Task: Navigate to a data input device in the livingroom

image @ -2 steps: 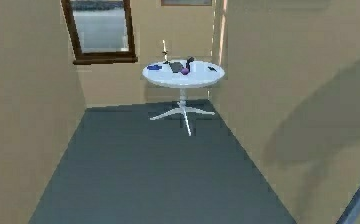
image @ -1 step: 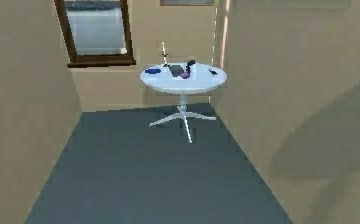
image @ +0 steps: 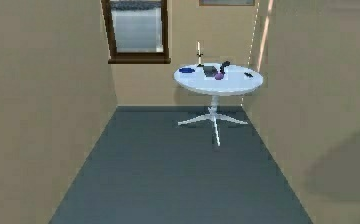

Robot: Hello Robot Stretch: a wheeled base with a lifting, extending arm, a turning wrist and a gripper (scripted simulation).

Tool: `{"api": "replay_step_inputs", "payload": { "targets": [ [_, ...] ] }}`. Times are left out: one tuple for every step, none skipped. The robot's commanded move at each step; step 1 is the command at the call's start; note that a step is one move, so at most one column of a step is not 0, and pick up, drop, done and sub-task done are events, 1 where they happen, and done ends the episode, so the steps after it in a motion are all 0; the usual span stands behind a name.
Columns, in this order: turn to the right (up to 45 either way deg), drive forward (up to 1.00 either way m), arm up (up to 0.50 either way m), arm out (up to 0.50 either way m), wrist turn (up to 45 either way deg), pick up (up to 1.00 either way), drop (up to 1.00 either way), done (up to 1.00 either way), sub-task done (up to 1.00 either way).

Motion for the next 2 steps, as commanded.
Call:
{"api": "replay_step_inputs", "payload": {
  "targets": [
    [0.0, 0.45, 0.00, 0.00, 0.0, 0.00, 0.00, 0.00, 0.00],
    [21.0, 0.00, 0.00, 0.00, 0.0, 0.00, 0.00, 0.00, 0.00]
  ]
}}
